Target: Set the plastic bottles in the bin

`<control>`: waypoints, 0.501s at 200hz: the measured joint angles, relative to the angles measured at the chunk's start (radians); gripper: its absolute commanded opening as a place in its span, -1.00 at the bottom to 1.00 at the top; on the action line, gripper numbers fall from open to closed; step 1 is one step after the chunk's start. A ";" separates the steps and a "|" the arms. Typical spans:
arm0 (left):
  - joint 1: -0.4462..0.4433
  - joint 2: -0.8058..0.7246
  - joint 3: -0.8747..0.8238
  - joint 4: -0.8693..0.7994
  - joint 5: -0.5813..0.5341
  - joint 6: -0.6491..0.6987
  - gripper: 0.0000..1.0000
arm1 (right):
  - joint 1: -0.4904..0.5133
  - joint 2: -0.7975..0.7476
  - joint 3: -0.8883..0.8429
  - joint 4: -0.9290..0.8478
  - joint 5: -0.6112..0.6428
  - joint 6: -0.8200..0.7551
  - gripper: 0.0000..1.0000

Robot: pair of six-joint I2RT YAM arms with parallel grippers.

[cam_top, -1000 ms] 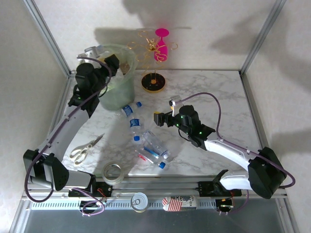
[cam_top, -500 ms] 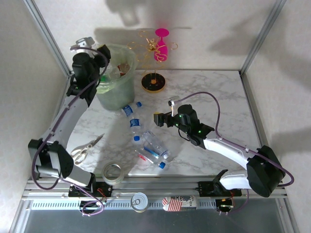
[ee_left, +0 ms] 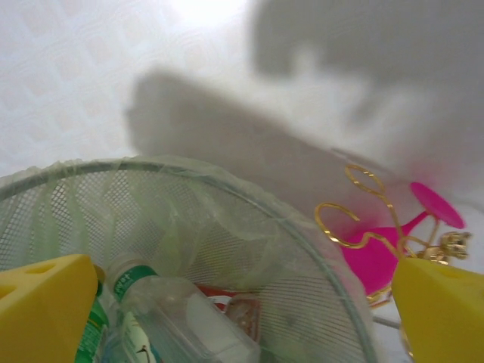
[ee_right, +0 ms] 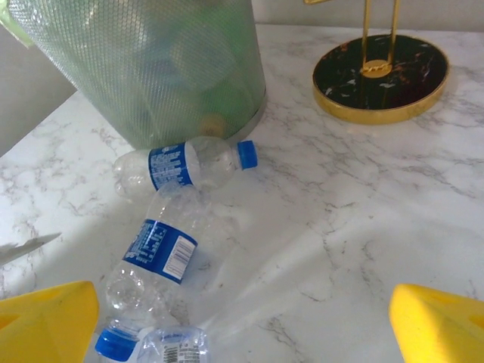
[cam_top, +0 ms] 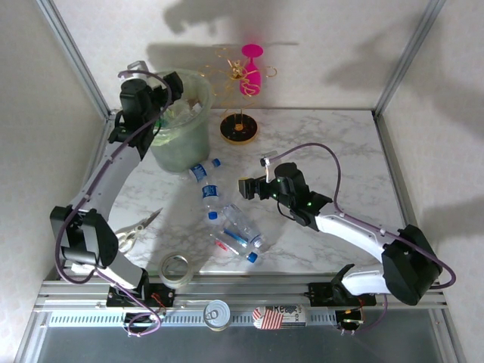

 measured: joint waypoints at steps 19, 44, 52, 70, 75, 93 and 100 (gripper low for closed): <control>-0.007 -0.070 -0.054 0.011 0.031 -0.023 0.99 | 0.000 0.034 0.026 -0.019 -0.026 0.000 0.98; -0.031 -0.189 -0.166 0.033 0.066 -0.055 0.99 | 0.000 0.074 0.058 -0.050 -0.064 -0.001 0.98; -0.043 -0.226 -0.208 0.045 0.077 -0.068 0.99 | 0.000 0.084 0.065 -0.057 -0.078 -0.001 0.98; -0.074 -0.303 -0.306 0.078 0.109 -0.097 0.99 | 0.000 0.105 0.080 -0.083 -0.120 -0.002 0.98; -0.085 -0.322 -0.334 0.090 0.115 -0.105 0.99 | 0.000 0.111 0.084 -0.090 -0.132 -0.004 0.98; -0.146 -0.378 -0.438 0.129 0.129 -0.135 0.99 | 0.000 0.135 0.099 -0.127 -0.185 -0.007 0.98; -0.176 -0.396 -0.485 0.151 0.129 -0.150 0.99 | 0.000 0.144 0.105 -0.146 -0.209 -0.009 0.98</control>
